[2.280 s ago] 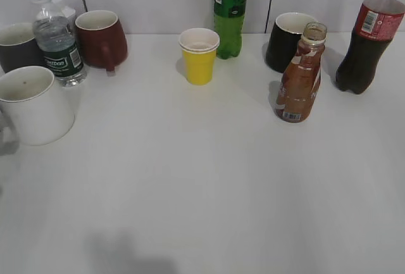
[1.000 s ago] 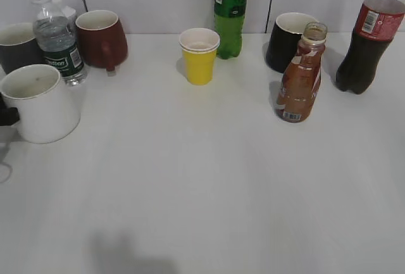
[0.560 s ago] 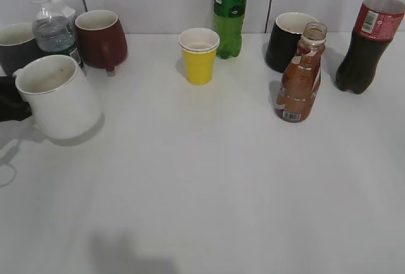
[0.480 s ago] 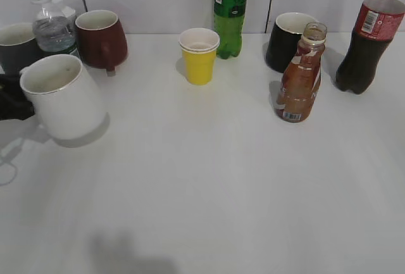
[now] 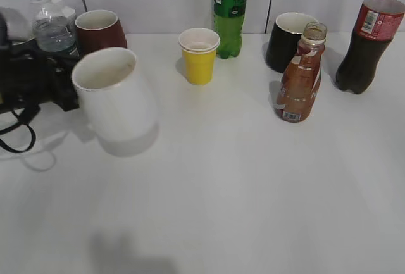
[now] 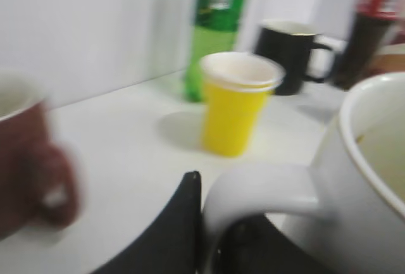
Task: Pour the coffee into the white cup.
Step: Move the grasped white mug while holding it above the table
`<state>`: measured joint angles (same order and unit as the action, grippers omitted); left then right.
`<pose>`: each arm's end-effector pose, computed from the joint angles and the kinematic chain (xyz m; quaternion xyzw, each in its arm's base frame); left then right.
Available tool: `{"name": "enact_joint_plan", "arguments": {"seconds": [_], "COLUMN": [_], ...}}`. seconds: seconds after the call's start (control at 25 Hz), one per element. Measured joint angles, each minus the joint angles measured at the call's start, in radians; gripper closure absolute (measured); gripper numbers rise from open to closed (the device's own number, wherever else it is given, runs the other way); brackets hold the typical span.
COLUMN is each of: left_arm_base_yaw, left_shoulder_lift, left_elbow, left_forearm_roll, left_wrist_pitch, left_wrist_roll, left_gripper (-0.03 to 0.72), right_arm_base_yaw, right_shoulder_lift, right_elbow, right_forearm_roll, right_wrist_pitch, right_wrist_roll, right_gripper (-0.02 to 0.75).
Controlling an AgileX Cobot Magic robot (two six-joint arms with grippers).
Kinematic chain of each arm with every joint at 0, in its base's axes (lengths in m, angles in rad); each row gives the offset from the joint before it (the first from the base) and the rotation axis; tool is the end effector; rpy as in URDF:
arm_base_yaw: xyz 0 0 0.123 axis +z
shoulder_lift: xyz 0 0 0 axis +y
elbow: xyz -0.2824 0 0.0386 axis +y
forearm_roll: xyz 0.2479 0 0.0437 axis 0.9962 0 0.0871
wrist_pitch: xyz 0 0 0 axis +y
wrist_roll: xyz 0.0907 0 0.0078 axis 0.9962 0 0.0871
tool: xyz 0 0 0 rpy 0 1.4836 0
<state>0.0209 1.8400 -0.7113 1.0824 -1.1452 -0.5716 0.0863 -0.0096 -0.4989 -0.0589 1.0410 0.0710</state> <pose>0.3119 -0.0667 0.1667 0.3020 0.6922 -0.3234 0.5702 -0.0051 -0.0051 0.2785 -0.0055 0.8454 0.0126 0.5339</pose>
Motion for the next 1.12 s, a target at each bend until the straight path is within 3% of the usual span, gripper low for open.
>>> {"name": "enact_joint_plan", "arguments": {"seconds": [0.24,0.96,1.12], "left_arm_base_yaw": [-0.101,-0.104,-0.104], "left_shoulder_lift": [0.025,0.026,0.026], "left_elbow": [-0.031,-0.033,-0.033], "left_forearm_roll": [0.036,0.056,0.056], "left_wrist_pitch": [0.001,0.002,0.001], "left_wrist_roll": [-0.011,-0.014,-0.015], "left_gripper": [0.638,0.639,0.64], "right_arm_base_yaw": [0.0,0.0,0.0], "right_shoulder_lift": [0.0,0.0,0.068], "right_elbow": [0.0,-0.002,-0.02], "right_forearm_roll": [0.0,0.0,-0.028], "right_wrist_pitch": [0.0,-0.002,-0.11], "right_wrist_roll": [0.0,-0.002,-0.009], "right_gripper": [0.168,0.168,0.168]}}
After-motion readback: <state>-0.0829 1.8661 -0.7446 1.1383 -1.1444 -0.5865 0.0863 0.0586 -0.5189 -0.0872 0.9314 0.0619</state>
